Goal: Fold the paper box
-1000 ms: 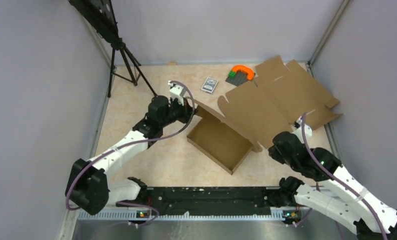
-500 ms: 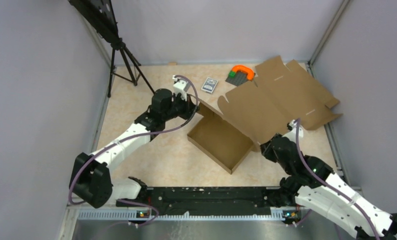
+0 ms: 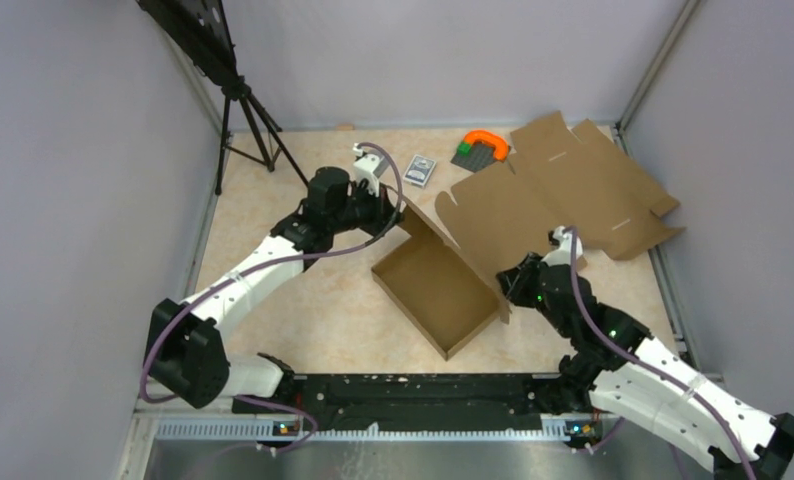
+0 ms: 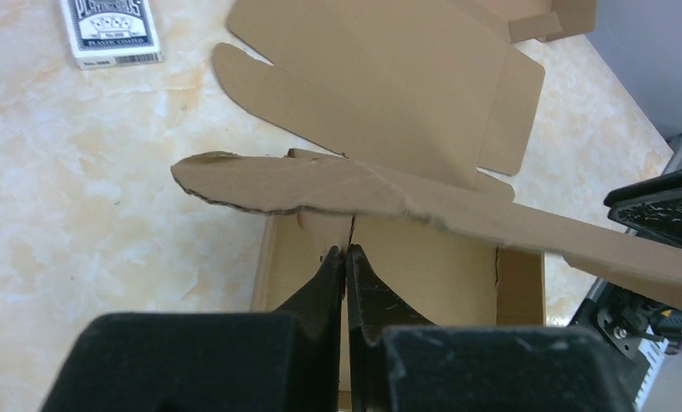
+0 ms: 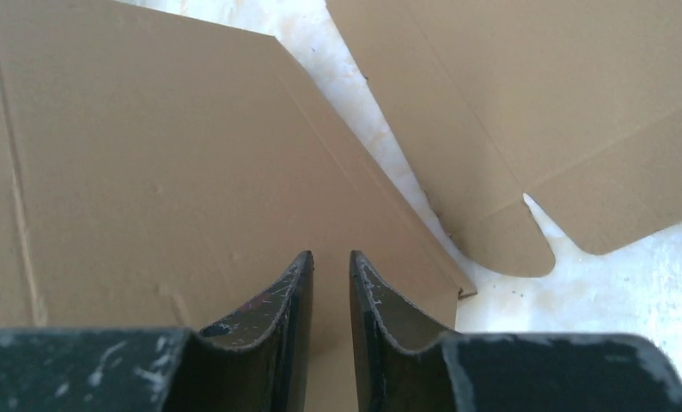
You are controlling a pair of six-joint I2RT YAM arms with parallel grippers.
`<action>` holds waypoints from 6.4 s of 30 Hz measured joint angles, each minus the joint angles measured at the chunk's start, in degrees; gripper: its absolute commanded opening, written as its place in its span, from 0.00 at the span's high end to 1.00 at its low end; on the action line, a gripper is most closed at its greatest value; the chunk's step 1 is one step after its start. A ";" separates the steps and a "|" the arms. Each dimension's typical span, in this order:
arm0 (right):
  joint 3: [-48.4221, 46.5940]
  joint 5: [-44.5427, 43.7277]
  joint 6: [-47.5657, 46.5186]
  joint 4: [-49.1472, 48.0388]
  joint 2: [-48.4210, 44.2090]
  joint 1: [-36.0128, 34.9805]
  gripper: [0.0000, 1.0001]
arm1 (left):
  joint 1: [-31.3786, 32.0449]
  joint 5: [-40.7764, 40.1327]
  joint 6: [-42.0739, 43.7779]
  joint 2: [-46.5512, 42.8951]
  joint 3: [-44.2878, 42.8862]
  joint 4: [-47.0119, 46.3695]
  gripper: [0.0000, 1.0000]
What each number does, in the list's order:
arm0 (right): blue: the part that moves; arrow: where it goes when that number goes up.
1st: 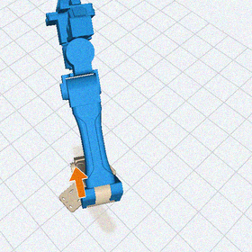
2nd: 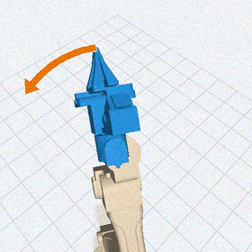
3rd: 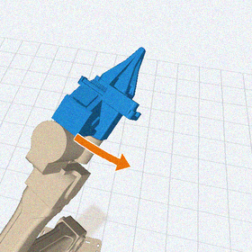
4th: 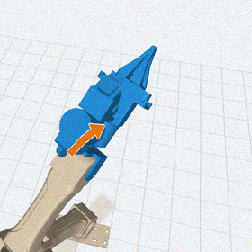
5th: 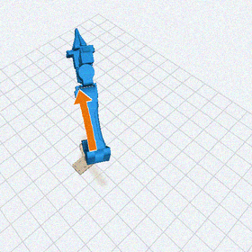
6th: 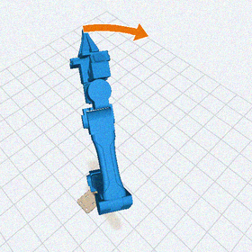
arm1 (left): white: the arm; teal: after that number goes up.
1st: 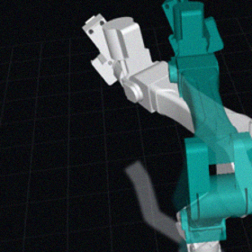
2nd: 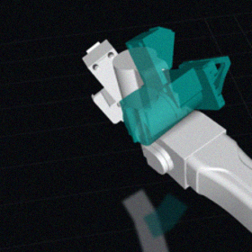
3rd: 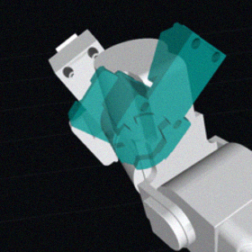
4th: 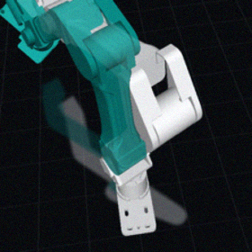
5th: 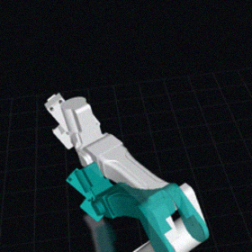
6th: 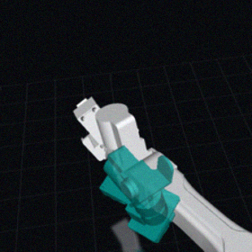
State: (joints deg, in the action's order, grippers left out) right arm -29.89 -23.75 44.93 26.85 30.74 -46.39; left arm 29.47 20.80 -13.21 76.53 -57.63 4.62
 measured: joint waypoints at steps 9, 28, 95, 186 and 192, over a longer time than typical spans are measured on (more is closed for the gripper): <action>0.17 -0.17 -2.51 0.39 -5.16 0.00 0.42 | 0.22 0.31 -0.15 0.79 -1.62 3.13 1.00; -22.73 16.83 -9.60 12.94 -7.58 0.00 0.31 | 0.22 -1.66 -0.83 3.41 -3.61 4.55 1.00; -10.21 -19.76 -22.69 3.72 4.00 -2.62 0.49 | 0.22 -2.43 -1.66 0.72 -5.05 8.02 1.00; -48.22 32.26 -35.80 24.41 24.50 3.28 0.28 | 2.89 -2.32 -9.38 -7.80 13.11 -3.72 0.97; -47.98 25.59 -44.76 24.30 31.80 1.36 0.27 | 2.89 -2.27 -9.31 -7.80 13.11 -3.65 0.97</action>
State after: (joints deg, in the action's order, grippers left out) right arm -77.87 1.85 0.16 51.16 62.54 -45.04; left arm 32.36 18.52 -22.52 68.73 -44.51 0.97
